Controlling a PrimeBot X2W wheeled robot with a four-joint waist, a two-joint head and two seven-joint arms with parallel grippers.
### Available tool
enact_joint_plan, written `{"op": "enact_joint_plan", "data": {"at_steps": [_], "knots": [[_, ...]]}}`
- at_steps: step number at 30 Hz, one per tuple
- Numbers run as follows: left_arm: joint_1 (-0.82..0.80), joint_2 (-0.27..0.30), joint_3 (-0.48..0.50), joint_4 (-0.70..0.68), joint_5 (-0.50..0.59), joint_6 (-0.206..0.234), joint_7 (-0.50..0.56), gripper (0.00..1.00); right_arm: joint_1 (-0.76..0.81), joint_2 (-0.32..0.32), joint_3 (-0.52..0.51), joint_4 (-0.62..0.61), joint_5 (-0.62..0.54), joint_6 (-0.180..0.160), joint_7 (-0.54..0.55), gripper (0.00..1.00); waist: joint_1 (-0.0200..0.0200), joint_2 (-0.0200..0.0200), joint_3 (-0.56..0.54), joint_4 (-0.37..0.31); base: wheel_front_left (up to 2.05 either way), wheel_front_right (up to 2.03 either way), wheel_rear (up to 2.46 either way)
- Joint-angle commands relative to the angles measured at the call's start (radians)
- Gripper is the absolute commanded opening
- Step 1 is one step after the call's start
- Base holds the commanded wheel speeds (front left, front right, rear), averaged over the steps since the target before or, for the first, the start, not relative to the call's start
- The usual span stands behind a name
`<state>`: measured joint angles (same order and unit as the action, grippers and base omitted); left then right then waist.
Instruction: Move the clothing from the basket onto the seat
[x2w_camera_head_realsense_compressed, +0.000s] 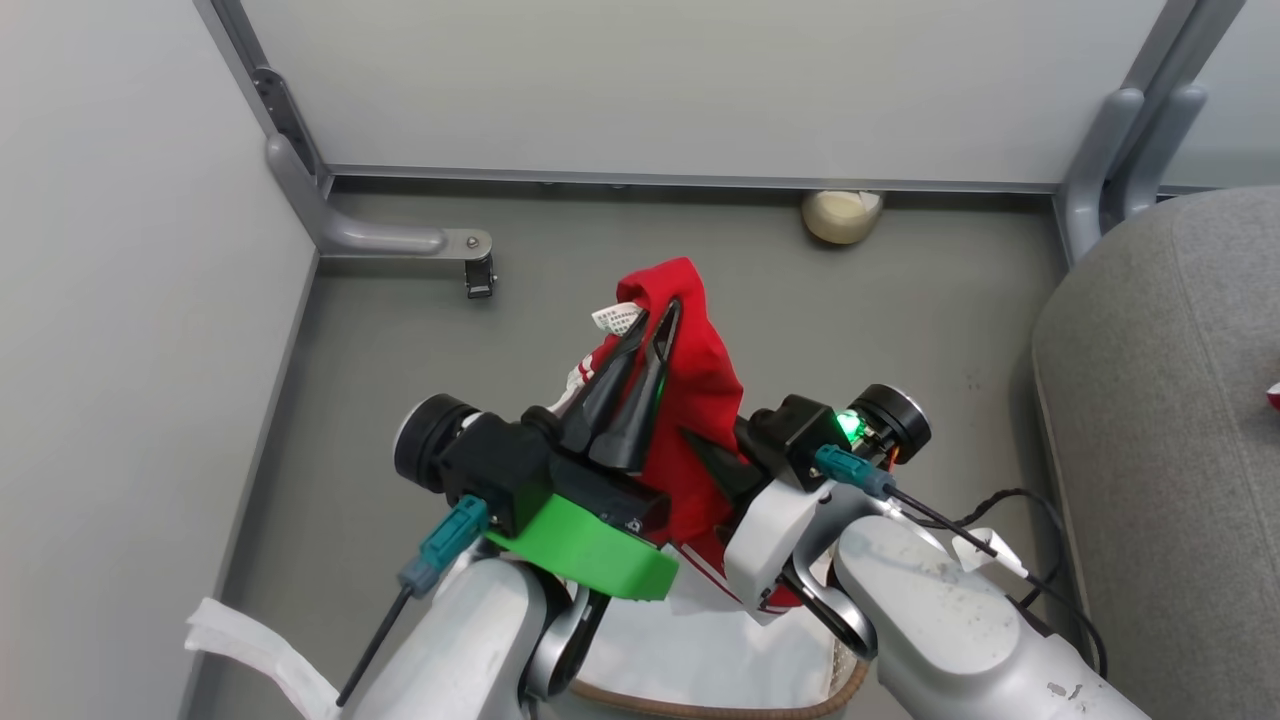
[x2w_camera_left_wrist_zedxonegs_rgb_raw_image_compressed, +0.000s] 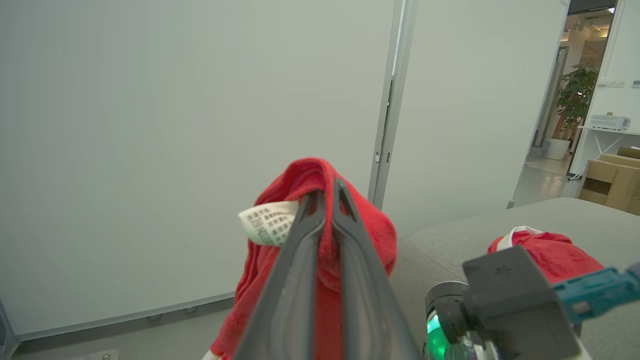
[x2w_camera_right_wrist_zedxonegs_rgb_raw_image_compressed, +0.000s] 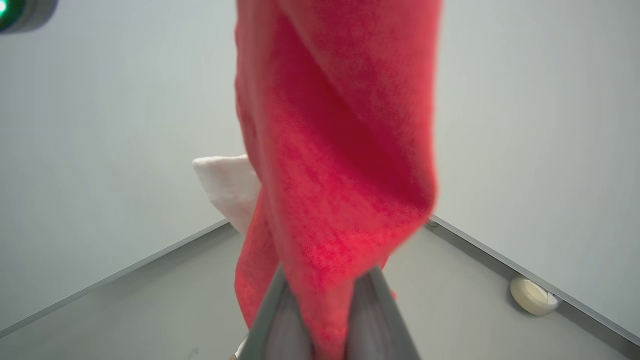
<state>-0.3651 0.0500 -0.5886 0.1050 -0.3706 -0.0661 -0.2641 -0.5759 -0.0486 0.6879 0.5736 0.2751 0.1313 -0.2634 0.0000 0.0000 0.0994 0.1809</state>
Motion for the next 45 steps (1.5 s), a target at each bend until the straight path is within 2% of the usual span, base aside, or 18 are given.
{"op": "enact_joint_plan", "data": {"at_steps": [1,3,5,6,13,23,31,40,45], "knots": [[-0.008,0.002,0.007,0.001,-0.006,0.005,0.0,0.0,0.001,-0.006,-0.008,-0.006,0.012,-0.001,-0.002,0.0,0.0,0.0,0.003,-0.004,0.0,0.0,0.0],[-0.01,0.002,0.019,0.002,-0.001,0.009,0.0,0.0,0.004,-0.006,-0.024,-0.021,0.018,-0.001,-0.002,0.0,0.0,0.0,0.007,-0.015,0.0,0.0,0.0],[-0.008,0.002,0.025,0.012,0.004,0.011,0.0,0.61,0.011,-0.005,-0.041,-0.034,0.022,-0.001,-0.002,0.0,0.0,0.0,0.009,-0.03,0.0,0.0,0.0],[-0.008,0.002,0.029,0.014,0.007,0.012,0.0,1.0,0.015,-0.005,-0.048,-0.038,0.022,-0.001,-0.002,0.0,0.0,0.0,0.011,-0.041,0.0,0.0,0.0],[0.005,0.002,0.06,0.058,0.033,0.008,0.0,1.0,0.047,-0.005,-0.12,-0.071,0.015,-0.001,-0.002,0.0,0.0,0.0,0.024,-0.155,0.0,0.0,0.0],[0.0,0.003,0.114,0.113,0.072,-0.021,0.0,1.0,0.084,-0.01,-0.21,-0.131,0.001,-0.001,-0.002,0.0,0.0,0.0,0.066,-0.421,0.0,0.0,0.0],[0.022,0.003,0.126,0.141,0.082,-0.039,0.0,1.0,0.108,-0.008,-0.233,-0.156,0.0,-0.001,-0.002,0.0,0.0,0.0,0.076,-0.594,0.0,0.0,0.0],[0.023,0.004,0.146,0.169,0.1,-0.048,0.0,1.0,0.112,-0.015,-0.272,-0.188,-0.002,-0.001,-0.002,0.0,0.0,0.0,0.111,-0.702,0.0,0.0,0.0],[-0.007,0.004,0.14,0.19,0.107,-0.056,0.0,1.0,0.093,-0.037,-0.32,-0.208,-0.017,-0.001,-0.002,0.0,0.0,0.0,0.148,-0.717,0.0,0.0,0.0]]}}
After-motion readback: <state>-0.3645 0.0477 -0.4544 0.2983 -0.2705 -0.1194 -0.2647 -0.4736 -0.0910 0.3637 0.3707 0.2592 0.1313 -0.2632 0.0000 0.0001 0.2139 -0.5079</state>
